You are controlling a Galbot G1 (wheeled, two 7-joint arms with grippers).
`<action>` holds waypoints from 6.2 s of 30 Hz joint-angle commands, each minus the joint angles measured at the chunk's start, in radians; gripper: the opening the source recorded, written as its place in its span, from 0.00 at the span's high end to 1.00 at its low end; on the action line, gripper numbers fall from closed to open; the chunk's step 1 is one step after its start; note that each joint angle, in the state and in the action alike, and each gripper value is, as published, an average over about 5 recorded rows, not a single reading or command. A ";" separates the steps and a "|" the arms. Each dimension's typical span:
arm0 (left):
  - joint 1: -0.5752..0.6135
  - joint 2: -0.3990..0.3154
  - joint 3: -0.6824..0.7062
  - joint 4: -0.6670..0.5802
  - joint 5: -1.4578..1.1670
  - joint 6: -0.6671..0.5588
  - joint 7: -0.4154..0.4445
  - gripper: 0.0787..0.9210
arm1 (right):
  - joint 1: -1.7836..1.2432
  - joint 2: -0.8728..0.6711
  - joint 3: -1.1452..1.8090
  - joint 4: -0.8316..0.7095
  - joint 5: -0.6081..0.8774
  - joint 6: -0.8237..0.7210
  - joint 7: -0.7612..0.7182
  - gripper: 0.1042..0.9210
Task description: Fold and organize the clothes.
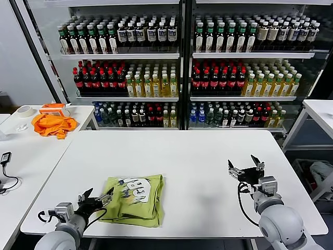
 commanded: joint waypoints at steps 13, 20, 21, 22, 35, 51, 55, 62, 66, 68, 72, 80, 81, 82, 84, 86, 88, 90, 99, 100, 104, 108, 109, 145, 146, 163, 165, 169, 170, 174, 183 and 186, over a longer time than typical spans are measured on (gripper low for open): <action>-0.043 -0.059 0.093 0.103 0.119 -0.077 -0.026 0.12 | -0.006 -0.007 0.005 -0.014 -0.002 0.000 0.001 0.12; -0.028 -0.079 0.109 0.108 0.140 -0.080 -0.025 0.13 | 0.009 -0.003 -0.001 -0.029 -0.002 0.001 0.000 0.12; -0.024 -0.081 0.114 0.106 0.142 -0.080 -0.025 0.14 | 0.010 -0.003 -0.001 -0.029 -0.001 0.000 0.000 0.12; -0.020 -0.082 0.119 0.105 0.145 -0.080 -0.024 0.16 | 0.011 -0.003 -0.001 -0.028 -0.001 0.000 0.000 0.12; -0.012 -0.060 0.104 0.082 0.156 -0.079 -0.001 0.60 | -0.009 0.000 0.013 -0.017 0.005 -0.006 0.000 0.12; 0.130 0.403 -0.444 -0.042 -0.182 0.141 0.049 0.98 | 0.024 0.018 -0.012 0.003 0.025 -0.019 -0.005 0.12; 0.259 0.523 -0.675 0.019 -0.325 0.150 0.061 0.98 | 0.039 0.035 -0.030 -0.003 0.025 -0.014 -0.015 0.12; 0.183 0.402 -0.472 -0.192 -0.541 0.148 -0.110 0.98 | 0.035 0.045 -0.043 -0.015 0.020 0.002 -0.025 0.12; 0.094 0.061 -0.038 -0.344 -0.291 0.146 -0.076 0.98 | 0.019 0.054 -0.059 -0.003 0.014 -0.013 -0.013 0.12; 0.078 -0.056 0.070 -0.345 -0.197 0.143 -0.044 0.98 | 0.020 0.057 -0.078 0.005 0.004 -0.024 -0.003 0.12; 0.026 -0.149 0.154 -0.271 -0.153 0.125 -0.036 0.98 | 0.035 0.050 -0.090 0.008 -0.006 -0.035 0.005 0.12; -0.098 -0.157 0.143 -0.178 -0.136 0.099 -0.062 0.98 | 0.024 0.041 -0.081 0.005 -0.009 -0.036 0.006 0.12; -0.116 -0.157 0.143 -0.170 -0.138 0.097 -0.071 0.98 | 0.022 0.040 -0.079 0.004 -0.010 -0.036 0.006 0.12; -0.136 -0.159 0.146 -0.161 -0.141 0.095 -0.079 0.98 | 0.021 0.040 -0.077 0.004 -0.011 -0.036 0.006 0.12; -0.173 -0.167 0.154 -0.142 -0.149 0.093 -0.095 0.98 | 0.017 0.038 -0.071 0.004 -0.011 -0.037 0.006 0.12; -0.210 -0.182 0.166 -0.120 -0.160 0.089 -0.106 0.98 | 0.014 0.035 -0.064 0.004 -0.011 -0.037 0.006 0.12; -0.243 -0.199 0.179 -0.095 -0.170 0.086 -0.111 0.98 | 0.012 0.033 -0.057 0.006 -0.011 -0.037 0.007 0.12; -0.273 -0.214 0.200 -0.066 -0.173 0.086 -0.108 0.98 | 0.009 0.031 -0.051 0.007 -0.011 -0.037 0.007 0.12; -0.307 -0.242 0.258 -0.006 -0.185 0.065 -0.057 0.97 | 0.001 0.032 -0.047 0.013 -0.013 -0.037 0.000 0.12; -0.304 -0.245 0.262 -0.010 -0.187 0.053 -0.047 0.95 | 0.002 0.032 -0.047 0.012 -0.013 -0.036 -0.001 0.12; -0.297 -0.258 0.266 -0.030 -0.184 0.015 -0.013 0.83 | 0.009 0.034 -0.054 0.013 -0.013 -0.036 -0.003 0.12; -0.275 -0.200 0.205 -0.078 -0.170 -0.007 0.028 0.69 | 0.029 0.042 -0.083 0.010 0.000 -0.035 -0.017 0.12; -0.263 -0.173 0.178 -0.089 -0.162 -0.012 0.036 0.66 | 0.037 0.046 -0.096 0.007 0.011 -0.034 -0.025 0.12; 0.072 -0.047 -0.236 0.009 0.182 -0.138 0.046 0.12 | 0.385 0.141 -0.658 -0.202 0.734 -0.056 0.282 0.12; 0.073 -0.047 -0.237 0.010 0.180 -0.138 0.046 0.12 | 0.389 0.147 -0.661 -0.206 0.734 -0.056 0.273 0.12; 0.075 -0.036 -0.277 0.045 0.078 -0.115 0.021 0.12 | 0.418 0.188 -0.710 -0.255 0.703 -0.055 0.275 0.28; 0.074 -0.035 -0.277 0.044 0.072 -0.116 0.016 0.12 | 0.416 0.189 -0.714 -0.256 0.701 -0.055 0.277 0.36; 0.073 -0.035 -0.276 0.040 0.071 -0.116 0.014 0.12 | 0.411 0.191 -0.711 -0.256 0.696 -0.054 0.273 0.50; 0.072 -0.035 -0.276 0.040 0.071 -0.117 0.013 0.12 | 0.410 0.192 -0.708 -0.258 0.694 -0.054 0.271 0.54; 0.073 -0.038 -0.276 0.037 0.071 -0.119 0.009 0.12 | 0.404 0.195 -0.695 -0.264 0.680 -0.053 0.258 0.68; 0.081 -0.051 -0.279 0.011 0.070 -0.135 -0.004 0.12 | 0.375 0.202 -0.624 -0.245 0.641 -0.052 0.187 0.96; 0.082 -0.049 -0.282 0.009 0.068 -0.137 -0.009 0.12 | 0.367 0.188 -0.594 -0.213 0.601 -0.053 0.174 1.00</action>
